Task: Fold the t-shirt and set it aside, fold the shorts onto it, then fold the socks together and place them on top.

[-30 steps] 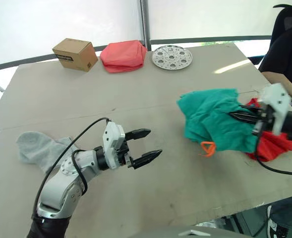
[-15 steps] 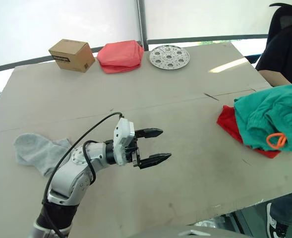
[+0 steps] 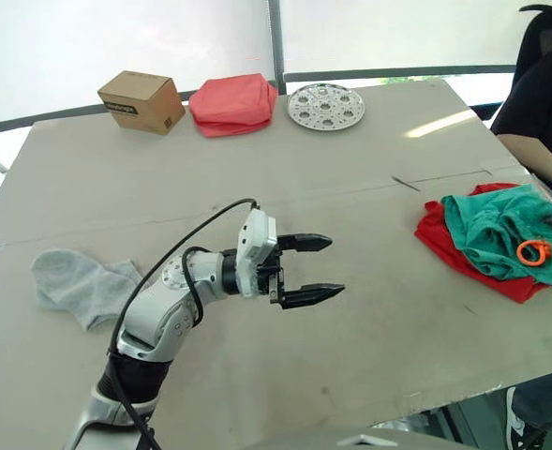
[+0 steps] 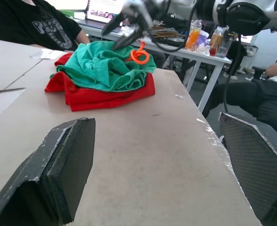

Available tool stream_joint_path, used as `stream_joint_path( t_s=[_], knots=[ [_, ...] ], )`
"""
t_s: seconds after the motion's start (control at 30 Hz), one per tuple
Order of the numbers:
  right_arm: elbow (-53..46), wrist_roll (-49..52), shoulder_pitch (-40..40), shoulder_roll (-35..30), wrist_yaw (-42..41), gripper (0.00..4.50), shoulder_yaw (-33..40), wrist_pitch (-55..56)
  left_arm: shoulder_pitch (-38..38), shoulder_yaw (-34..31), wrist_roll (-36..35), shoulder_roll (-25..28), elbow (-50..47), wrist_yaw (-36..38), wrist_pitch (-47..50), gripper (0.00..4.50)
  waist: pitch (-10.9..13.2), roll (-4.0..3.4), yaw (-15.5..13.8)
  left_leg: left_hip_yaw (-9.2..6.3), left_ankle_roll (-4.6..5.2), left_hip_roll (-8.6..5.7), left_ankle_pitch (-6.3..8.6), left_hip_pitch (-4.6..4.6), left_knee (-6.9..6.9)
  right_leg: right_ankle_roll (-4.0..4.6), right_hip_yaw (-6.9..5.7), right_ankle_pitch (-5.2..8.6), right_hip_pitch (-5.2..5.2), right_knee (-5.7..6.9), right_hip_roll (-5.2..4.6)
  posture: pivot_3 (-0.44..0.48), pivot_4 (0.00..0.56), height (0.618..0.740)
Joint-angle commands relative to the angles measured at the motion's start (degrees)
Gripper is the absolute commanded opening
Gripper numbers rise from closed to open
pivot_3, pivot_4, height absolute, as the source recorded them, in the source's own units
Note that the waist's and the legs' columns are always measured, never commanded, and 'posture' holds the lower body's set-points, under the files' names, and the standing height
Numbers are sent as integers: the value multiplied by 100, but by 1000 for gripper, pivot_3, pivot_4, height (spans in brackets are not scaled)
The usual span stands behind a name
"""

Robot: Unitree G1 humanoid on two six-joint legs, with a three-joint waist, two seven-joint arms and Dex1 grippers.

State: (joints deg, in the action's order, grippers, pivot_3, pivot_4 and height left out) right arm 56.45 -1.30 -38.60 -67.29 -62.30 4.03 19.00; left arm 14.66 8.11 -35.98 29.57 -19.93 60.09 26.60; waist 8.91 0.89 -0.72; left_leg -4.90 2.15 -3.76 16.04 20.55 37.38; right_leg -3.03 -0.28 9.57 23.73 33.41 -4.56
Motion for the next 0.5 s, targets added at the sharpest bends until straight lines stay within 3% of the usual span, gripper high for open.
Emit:
stream_joint_path(
  t_s=[0.03,0.17,0.23,0.33,0.43,0.5],
  knots=[
    [-1988,1034,1279,-293,165,2808,1568,-770,20,-42,1,-77,17,70,-192,4500,-1,0,-9,-3,24,2,14,1,0,0,-1,0,-2,0,0,0,150,740],
    [-5191,2199,2844,374,628,2808,2957,-2762,-7,-244,-71,-205,117,-222,-124,4500,-4,-1,12,3,27,4,16,3,2,-8,7,4,-7,10,0,0,150,740],
    [-6513,2831,3042,877,1231,3361,3128,-3600,-51,-404,-64,-213,150,-395,-83,4500,-7,-7,37,10,28,8,17,3,3,-29,18,15,-10,23,2,0,150,740],
    [-8213,3730,3178,1582,1909,4413,2514,-4507,-217,-731,79,-129,240,-803,-61,4500,-12,-5,43,15,28,10,16,-11,8,-33,23,14,-10,33,8,0,150,740],
    [-9555,4455,3022,2572,2375,4413,840,-5078,-799,-1554,222,270,379,-1155,-110,4500,-22,23,84,14,26,25,17,-40,0,-32,23,15,-9,30,6,0,150,740],
    [-9817,4312,2968,2950,2436,4413,88,-5130,-1231,-2061,271,560,400,-1200,-171,4500,-17,19,92,11,24,31,19,-31,-5,-31,14,15,1,22,15,0,150,740]
  ],
)
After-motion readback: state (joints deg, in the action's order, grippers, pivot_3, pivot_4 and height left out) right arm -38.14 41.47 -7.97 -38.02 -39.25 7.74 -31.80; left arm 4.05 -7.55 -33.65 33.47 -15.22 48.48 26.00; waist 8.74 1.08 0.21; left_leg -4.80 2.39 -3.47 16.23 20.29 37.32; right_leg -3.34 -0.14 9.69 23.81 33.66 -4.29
